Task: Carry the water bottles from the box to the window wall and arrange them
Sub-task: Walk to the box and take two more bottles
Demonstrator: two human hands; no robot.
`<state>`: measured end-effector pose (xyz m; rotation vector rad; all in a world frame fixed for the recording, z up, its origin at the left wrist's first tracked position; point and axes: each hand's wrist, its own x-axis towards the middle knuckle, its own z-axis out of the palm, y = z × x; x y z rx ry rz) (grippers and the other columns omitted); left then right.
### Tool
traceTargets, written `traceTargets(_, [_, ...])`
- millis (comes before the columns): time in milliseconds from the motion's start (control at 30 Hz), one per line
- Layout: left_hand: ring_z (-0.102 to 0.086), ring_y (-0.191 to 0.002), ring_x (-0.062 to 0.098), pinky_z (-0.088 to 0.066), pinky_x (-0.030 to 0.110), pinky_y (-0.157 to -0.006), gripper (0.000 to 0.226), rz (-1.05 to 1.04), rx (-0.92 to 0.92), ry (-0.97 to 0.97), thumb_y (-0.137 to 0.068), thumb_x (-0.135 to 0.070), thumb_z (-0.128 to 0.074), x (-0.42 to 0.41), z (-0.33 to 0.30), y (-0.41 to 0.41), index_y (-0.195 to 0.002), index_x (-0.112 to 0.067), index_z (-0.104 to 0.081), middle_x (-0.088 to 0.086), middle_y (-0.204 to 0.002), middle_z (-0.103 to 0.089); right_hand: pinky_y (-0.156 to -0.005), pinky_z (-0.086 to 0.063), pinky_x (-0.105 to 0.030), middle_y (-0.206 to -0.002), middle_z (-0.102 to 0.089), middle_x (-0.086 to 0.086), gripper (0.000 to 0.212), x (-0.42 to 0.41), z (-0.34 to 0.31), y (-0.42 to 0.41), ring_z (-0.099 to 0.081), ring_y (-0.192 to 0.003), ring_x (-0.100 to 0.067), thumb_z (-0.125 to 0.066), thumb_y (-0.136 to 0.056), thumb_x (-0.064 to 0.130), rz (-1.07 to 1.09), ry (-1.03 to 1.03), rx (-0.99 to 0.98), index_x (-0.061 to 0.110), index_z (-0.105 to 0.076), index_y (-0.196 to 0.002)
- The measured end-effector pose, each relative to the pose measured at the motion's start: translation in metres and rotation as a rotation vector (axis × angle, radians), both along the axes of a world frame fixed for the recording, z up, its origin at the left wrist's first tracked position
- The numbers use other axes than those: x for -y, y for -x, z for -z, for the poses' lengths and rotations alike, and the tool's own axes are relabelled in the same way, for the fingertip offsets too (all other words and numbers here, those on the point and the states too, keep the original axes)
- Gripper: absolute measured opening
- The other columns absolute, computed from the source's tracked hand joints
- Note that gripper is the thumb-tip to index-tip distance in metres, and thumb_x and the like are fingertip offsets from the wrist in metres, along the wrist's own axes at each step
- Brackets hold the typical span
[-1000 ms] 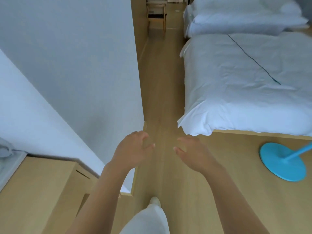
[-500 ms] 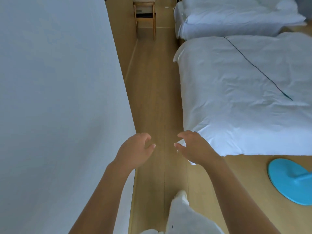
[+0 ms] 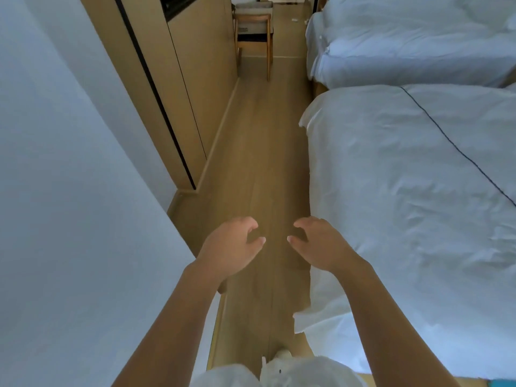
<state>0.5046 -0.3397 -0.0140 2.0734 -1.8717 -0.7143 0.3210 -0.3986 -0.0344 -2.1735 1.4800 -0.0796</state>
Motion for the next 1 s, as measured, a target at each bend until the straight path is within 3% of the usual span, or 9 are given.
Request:
traceTargets(400, [-0.054,-0.115,0.013,-0.045,0.036,-0.096,0.038,-0.058,-0.068,-0.010,-0.094,-0.038,-0.051,0.239,0.013,-0.052,-0.127,-0.019,-0.053,-0.004,-0.127,-0.057,-0.101,-0.038,-0.032,-0.134,-0.050,-0.003,0.046,0.229,0.009,-0.047,-0.044,-0.124,-0.023,-0.047,-0.095,0.039,-0.007,-0.026,-0.049,0.015,-0.046,-0.135])
traceTargets(500, [-0.053,-0.115,0.014,-0.045,0.041,-0.097,0.039,-0.052,-0.066,-0.022,-0.094,-0.038,-0.051,0.315,0.013,-0.080,-0.127,-0.018,-0.052,-0.004,-0.128,-0.055,-0.096,-0.040,-0.032,-0.128,-0.052,-0.006,0.040,0.302,0.005,-0.074,-0.047,-0.117,-0.023,-0.047,-0.095,0.036,0.005,-0.015,-0.063,0.011,-0.051,-0.126])
traceTargets(1000, [-0.051,-0.112,0.015,-0.038,0.027,-0.085,0.043,0.010,-0.022,-0.123,-0.094,-0.040,-0.051,0.624,0.009,-0.175,-0.132,-0.019,-0.048,-0.002,-0.135,-0.047,-0.094,-0.043,-0.034,-0.126,-0.053,-0.005,0.046,0.598,-0.003,-0.169,-0.047,-0.117,-0.021,-0.049,-0.093,0.035,0.051,-0.044,-0.063,0.012,-0.046,-0.133])
